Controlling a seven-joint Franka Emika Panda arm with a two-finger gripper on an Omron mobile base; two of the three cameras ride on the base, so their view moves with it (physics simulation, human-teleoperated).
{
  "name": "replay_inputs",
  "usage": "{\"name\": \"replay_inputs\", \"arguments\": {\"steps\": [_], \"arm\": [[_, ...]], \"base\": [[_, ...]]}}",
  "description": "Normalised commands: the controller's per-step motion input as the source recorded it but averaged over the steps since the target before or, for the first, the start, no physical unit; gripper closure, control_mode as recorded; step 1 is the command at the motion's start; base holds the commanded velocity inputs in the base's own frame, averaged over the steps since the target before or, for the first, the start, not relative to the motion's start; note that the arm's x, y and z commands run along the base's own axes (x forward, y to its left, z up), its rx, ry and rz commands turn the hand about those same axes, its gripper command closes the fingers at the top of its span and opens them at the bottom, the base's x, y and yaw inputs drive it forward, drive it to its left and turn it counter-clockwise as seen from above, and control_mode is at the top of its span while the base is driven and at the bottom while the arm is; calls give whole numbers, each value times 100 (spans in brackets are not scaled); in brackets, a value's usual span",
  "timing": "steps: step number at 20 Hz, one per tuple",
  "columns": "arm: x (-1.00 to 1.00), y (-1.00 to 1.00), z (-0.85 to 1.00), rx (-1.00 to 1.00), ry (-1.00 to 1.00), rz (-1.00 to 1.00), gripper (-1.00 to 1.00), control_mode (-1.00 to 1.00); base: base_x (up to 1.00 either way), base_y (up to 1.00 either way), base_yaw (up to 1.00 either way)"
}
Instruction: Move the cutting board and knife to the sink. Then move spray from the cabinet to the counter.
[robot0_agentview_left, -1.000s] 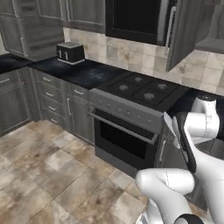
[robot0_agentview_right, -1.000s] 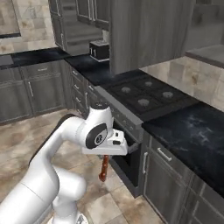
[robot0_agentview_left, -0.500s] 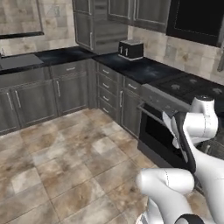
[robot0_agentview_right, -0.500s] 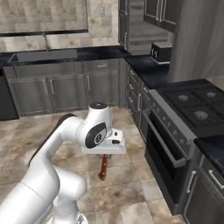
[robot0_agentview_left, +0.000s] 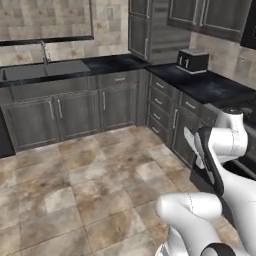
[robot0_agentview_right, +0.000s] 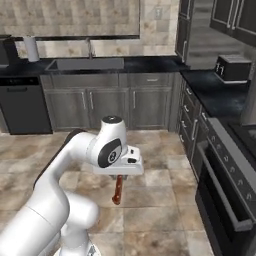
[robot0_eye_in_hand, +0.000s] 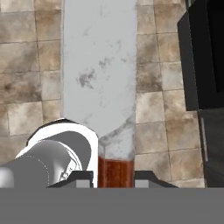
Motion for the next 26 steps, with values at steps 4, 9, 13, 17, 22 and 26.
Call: {"name": "replay_inputs", "arguments": {"steps": [4, 9, 13, 17, 22, 26], "arm": [[0, 0, 0, 0, 0, 0, 100, 100], [0, 0, 0, 0, 0, 0, 100, 100], [0, 0, 0, 0, 0, 0, 100, 100], [0, 0, 0, 0, 0, 0, 100, 100], [0, 0, 0, 0, 0, 0, 100, 100], [0, 0, 0, 0, 0, 0, 100, 100]], "base": [[69, 24, 32], [77, 16, 28], [82, 11, 27], [84, 10, 26], [84, 10, 26], [84, 9, 25]]}}
